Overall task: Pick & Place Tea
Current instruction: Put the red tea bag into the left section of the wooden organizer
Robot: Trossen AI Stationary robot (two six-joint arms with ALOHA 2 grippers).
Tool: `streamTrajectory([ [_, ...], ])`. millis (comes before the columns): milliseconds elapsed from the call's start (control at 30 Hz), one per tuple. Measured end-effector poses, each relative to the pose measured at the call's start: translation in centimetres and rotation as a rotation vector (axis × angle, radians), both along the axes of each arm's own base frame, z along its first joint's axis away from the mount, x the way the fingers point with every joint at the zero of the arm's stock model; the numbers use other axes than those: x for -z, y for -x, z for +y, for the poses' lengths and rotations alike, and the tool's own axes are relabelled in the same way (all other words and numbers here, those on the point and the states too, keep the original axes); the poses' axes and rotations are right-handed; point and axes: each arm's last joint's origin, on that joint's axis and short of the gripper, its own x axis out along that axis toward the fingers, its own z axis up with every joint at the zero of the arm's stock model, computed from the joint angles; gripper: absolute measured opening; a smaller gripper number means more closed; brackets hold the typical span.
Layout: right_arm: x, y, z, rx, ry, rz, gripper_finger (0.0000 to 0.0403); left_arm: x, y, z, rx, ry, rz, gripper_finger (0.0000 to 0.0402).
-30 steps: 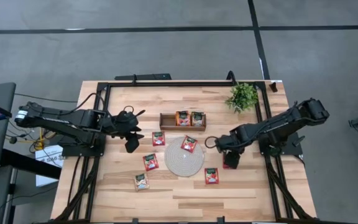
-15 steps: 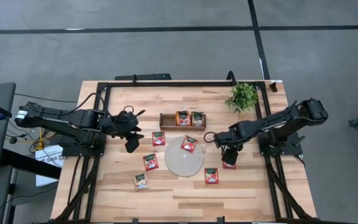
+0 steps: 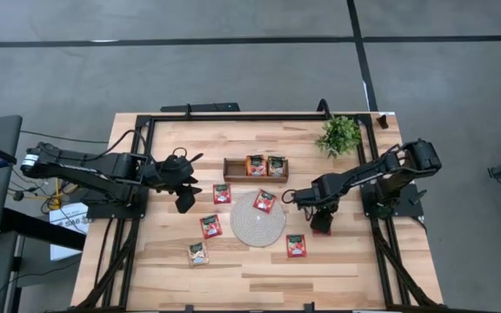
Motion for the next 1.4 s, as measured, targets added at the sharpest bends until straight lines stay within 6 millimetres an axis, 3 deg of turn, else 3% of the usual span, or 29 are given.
streamTrajectory([
  [533, -1.4, 0.2, -1.4, 0.07, -0.012, -0.074, 0.0005, 0.0, 0.0, 0.0, 0.0, -0.001, -0.002, 0.0161],
  [1000, -2.2, 0.3, -1.6, 0.069, -0.006, -0.044, 0.0001, 0.0, 0.0, 0.0, 0.0, -0.001, -0.003, 0.0161],
  [1400, -7.1, -2.3, -1.4, -0.002, -0.009, -0.091, 0.0, 0.0, 0.0, 0.0, 0.0, -0.001, -0.003, 0.0162],
])
